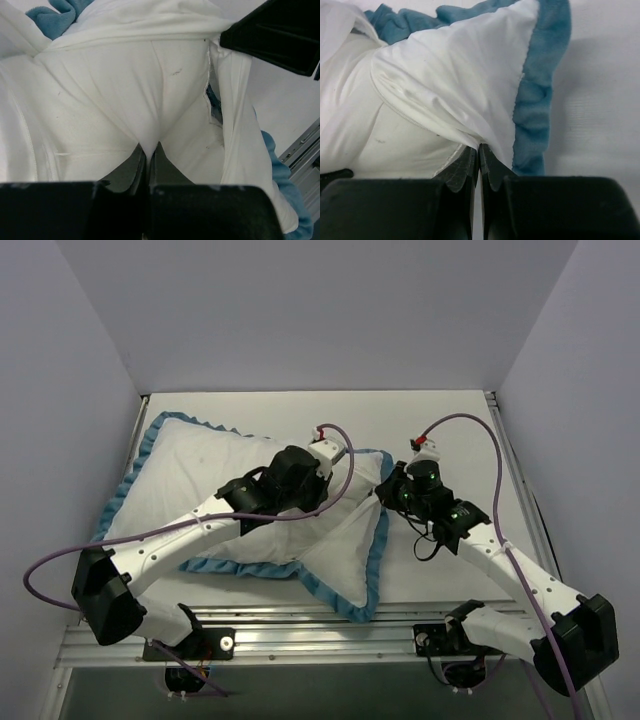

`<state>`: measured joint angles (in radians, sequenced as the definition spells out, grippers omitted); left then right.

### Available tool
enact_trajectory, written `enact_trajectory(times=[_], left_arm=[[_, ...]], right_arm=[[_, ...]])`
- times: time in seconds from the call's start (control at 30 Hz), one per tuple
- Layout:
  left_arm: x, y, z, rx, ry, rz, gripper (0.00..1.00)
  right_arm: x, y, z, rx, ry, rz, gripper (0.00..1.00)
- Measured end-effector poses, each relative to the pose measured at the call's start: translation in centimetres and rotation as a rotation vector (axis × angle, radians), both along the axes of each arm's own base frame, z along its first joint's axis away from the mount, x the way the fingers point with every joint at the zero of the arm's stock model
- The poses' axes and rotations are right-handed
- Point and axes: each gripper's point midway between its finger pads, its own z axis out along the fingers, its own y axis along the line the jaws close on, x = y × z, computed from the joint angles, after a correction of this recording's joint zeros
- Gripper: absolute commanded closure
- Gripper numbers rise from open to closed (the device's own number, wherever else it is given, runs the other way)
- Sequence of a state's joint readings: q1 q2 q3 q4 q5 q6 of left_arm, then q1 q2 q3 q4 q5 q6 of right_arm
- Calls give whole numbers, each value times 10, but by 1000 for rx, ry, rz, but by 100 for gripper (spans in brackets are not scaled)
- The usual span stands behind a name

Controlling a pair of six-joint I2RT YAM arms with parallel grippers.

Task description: Remove the pillowcase from the pillow

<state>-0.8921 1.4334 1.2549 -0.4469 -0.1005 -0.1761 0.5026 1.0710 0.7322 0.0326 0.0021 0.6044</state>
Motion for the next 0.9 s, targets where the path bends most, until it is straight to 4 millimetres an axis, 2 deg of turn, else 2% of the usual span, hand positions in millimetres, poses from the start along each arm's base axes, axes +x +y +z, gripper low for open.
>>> enact_trajectory(times=[0.2,0.33,0.53,0.67,0.8,0.9], left_arm=[[-7,6,-2,-31,-8,-16,98],[-11,6,-1,-52,-12,-29,98],[-30,11,11,-125,-37,-113,98],[-43,19,18,-148,-55,-157,98],[-50,27,18,-161,-63,-161,98],[-51,32,21,-180,-77,-153,98]], right_arm=[[5,-15,10,-64,43,-83,100],[7,-20,4,-106,79,-111,100],[8,-21,-15,-131,148,-112,100],[11,-25,-14,-115,158,-118,100],[18,-20,-9,-99,160,-99,100],[19,-16,-14,-104,178,-78,100]])
